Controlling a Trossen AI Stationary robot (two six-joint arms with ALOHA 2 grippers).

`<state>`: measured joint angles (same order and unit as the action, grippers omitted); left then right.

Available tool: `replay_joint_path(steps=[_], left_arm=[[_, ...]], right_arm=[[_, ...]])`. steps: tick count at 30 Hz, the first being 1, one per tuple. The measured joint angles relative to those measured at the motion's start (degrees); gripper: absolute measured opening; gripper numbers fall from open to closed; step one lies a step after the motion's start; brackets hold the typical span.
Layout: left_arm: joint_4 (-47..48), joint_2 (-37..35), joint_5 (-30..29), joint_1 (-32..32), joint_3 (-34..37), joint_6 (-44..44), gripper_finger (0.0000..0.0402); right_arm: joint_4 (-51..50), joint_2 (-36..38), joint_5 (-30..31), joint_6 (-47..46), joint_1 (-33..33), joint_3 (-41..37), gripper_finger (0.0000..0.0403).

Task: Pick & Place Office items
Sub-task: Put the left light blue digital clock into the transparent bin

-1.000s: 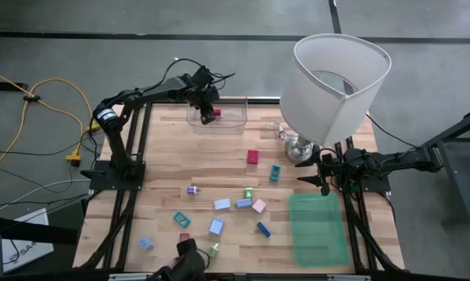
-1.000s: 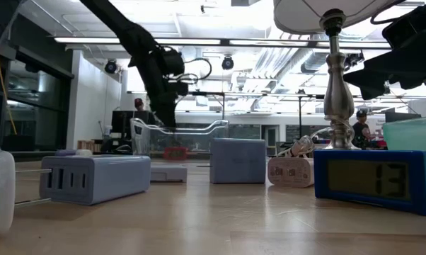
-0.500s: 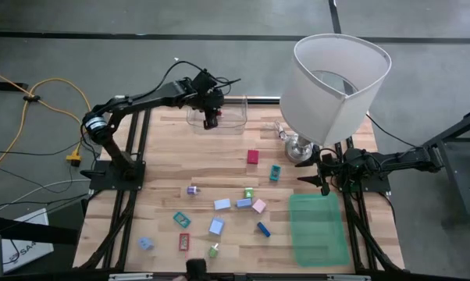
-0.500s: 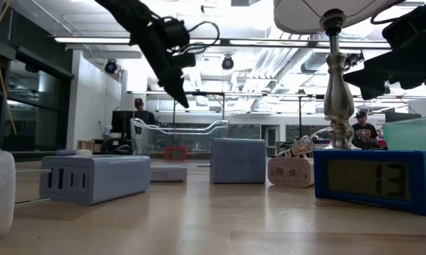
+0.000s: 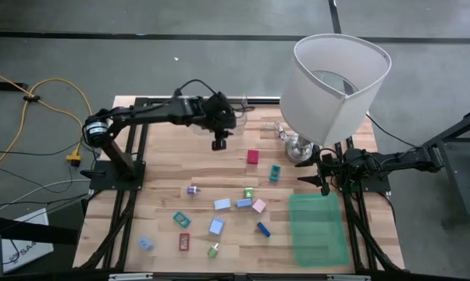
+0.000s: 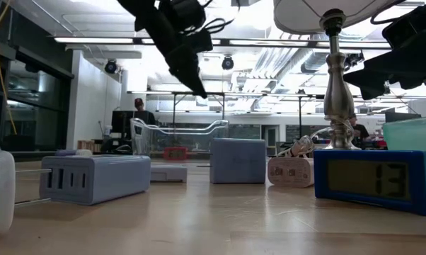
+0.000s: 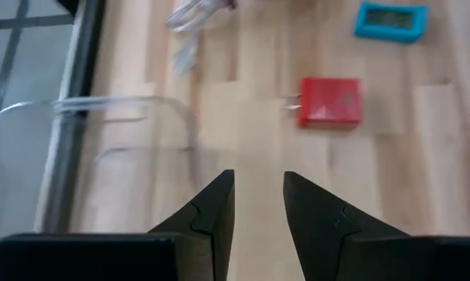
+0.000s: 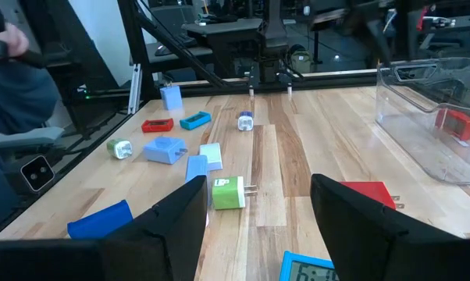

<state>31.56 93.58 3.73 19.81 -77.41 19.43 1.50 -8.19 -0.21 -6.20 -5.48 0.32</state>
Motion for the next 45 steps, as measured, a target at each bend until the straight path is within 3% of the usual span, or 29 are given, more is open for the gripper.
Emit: replay_joint_path(steps=[13, 24, 31, 45], left_arm=[[-0.8, 0.0, -0.1, -6.7, 0.0, -4.5, 0.0105], [7.5, 0.0, 3.9, -8.3, 0.0, -5.7, 0.0105], [10.5, 0.0, 4.4, -11.2, 0.0, -12.3, 0.0105], [14.0, -0.5, -1.9, -18.5, -0.1, -23.6, 0.0105]], right_arm=[[0.0, 0.0, 0.0, 0.0, 0.0, 0.0, 0.0215], [0.0, 0.0, 0.0, 0.0, 0.0, 0.0, 0.0215], [0.0, 0.0, 0.0, 0.0, 0.0, 0.0, 0.0215], [0.0, 0.0, 0.0, 0.0, 0.0, 0.0, 0.0215]])
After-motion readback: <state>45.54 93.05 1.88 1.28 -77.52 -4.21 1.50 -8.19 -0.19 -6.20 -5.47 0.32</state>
